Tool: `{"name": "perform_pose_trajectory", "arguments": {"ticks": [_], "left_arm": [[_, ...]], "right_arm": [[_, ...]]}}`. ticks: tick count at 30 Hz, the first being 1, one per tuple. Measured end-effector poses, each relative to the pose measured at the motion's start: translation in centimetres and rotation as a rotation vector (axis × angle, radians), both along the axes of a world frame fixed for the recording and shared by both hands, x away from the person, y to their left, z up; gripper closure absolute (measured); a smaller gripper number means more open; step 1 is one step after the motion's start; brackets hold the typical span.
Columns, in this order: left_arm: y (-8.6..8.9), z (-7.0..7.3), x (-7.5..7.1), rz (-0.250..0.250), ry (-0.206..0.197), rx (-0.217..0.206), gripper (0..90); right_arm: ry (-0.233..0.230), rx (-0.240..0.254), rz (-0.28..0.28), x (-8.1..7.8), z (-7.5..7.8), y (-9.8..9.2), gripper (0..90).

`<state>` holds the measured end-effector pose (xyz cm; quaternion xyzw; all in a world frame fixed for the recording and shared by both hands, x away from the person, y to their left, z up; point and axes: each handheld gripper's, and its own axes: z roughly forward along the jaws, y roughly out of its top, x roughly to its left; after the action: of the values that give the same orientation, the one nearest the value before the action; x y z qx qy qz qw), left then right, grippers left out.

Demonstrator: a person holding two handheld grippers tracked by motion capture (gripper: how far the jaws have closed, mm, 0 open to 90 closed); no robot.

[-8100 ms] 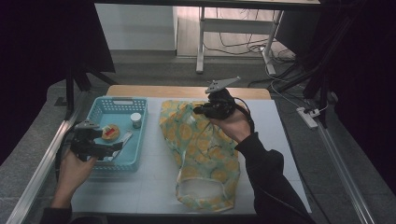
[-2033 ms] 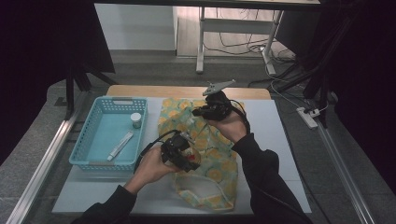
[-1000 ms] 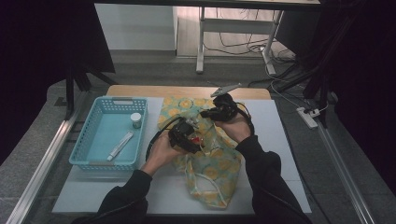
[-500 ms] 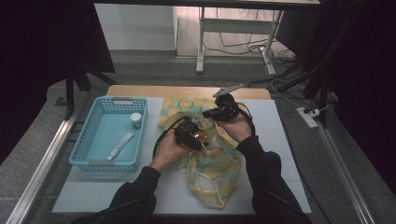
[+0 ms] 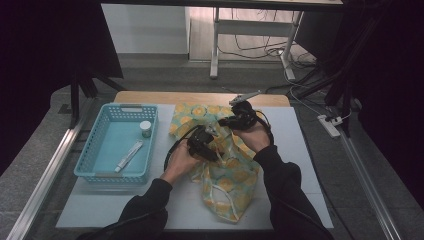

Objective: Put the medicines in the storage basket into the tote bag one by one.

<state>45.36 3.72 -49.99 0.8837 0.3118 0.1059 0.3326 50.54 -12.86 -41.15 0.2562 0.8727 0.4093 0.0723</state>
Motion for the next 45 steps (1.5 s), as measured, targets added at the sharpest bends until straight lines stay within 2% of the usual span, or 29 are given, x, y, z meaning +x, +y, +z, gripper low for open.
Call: {"name": "perform_pose_trajectory", "arguments": {"ticks": [6,17,24,29,31,33,38,44,45], "left_arm": [[0.5,0.7,-0.8,-0.012,0.005,-0.013,13.4],[2.2,2.3,-2.9,-0.023,0.021,-0.102,11.3],[3.7,3.5,-4.7,-0.023,0.028,-0.127,10.0],[4.9,4.3,-5.9,-0.025,0.042,-0.148,6.0],[5.3,4.6,-6.2,-0.02,0.032,-0.153,3.1],[5.8,5.0,-6.6,-0.011,0.019,-0.151,1.8],[7.6,5.5,-7.0,0.016,0.022,-0.155,0.9],[10.7,5.6,-7.0,0.053,0.024,-0.138,1.0],[11.1,5.6,-7.0,0.059,0.026,-0.146,1.0]], "right_arm": [[-0.004,0.002,0.001,0.0,0.2,-0.1,90.0],[-0.008,0.004,0.004,-0.2,0.4,-0.2,90.0],[-0.007,0.007,0.004,-0.3,0.4,-0.4,90.0],[-0.008,0.008,0.006,-0.4,0.4,-0.4,90.0],[-0.008,0.008,0.006,-0.4,0.4,-0.5,90.0],[-0.01,0.008,0.006,-0.4,0.4,-0.4,90.0],[-0.009,0.007,0.008,-0.5,0.4,-0.4,90.0],[-0.01,0.007,0.009,-0.6,0.4,-0.4,90.0],[-0.009,0.007,0.008,-0.6,0.4,-0.4,90.0]]}}
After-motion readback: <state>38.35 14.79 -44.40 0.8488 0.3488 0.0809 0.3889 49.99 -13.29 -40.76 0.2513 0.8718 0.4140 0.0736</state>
